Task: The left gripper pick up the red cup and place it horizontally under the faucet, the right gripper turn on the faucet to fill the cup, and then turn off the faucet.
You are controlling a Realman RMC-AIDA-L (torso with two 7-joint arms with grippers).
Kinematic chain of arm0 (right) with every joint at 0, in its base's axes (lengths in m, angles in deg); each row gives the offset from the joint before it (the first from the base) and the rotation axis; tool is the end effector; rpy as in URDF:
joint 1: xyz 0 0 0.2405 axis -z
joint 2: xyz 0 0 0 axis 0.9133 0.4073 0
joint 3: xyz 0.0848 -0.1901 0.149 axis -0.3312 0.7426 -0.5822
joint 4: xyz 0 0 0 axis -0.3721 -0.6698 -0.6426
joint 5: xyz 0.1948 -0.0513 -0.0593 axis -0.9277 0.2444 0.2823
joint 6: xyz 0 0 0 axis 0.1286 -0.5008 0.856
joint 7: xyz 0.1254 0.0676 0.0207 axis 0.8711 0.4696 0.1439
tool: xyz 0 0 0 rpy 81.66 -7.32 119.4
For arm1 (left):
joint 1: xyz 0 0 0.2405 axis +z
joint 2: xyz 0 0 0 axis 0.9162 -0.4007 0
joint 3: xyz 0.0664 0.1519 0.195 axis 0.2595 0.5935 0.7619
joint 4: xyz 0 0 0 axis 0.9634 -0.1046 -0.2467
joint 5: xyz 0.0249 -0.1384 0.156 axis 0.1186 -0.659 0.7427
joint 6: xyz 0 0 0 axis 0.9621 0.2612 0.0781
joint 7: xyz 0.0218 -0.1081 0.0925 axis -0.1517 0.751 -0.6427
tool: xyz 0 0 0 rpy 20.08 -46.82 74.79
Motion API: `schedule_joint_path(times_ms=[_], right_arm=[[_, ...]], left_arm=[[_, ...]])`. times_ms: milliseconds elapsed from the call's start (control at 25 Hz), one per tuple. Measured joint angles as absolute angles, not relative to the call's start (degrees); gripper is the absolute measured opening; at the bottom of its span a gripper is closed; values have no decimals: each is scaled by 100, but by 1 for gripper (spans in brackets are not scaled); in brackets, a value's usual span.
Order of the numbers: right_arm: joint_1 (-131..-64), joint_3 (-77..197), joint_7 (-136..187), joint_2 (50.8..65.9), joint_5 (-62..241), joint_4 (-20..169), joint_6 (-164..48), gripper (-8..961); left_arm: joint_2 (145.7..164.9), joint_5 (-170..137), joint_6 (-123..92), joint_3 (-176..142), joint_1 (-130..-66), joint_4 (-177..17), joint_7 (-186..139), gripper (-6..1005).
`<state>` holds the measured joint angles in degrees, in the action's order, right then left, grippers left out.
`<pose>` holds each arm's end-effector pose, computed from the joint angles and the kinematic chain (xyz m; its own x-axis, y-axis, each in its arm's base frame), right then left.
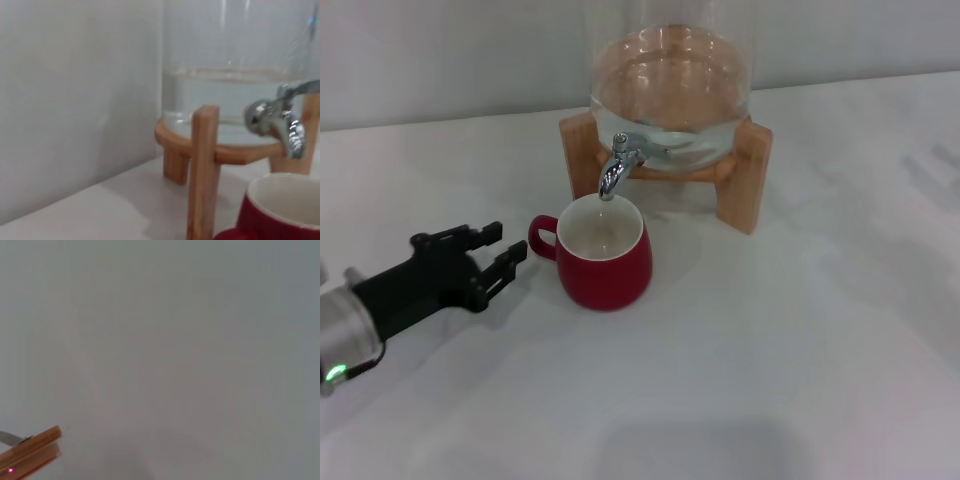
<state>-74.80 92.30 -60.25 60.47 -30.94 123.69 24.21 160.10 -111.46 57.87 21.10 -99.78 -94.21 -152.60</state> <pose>0.3369 0.3000 0.1578 0.3473 -0.1467 -0.9262 -0.8880 -0.3690 -0.2745 -0.2820 0.3483 -0.0572 0.8295 0.2122 0.5167 0.4616 -0.7812 -0.4203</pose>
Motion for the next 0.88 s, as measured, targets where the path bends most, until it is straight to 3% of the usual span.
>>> schedule_joint_path(times_ms=[880], right_arm=[[-7421, 9239, -5978, 6031, -2965, 12423, 2831, 660]], left_arm=[[15962, -12496, 7858, 2061, -8494, -10309, -14378, 386]])
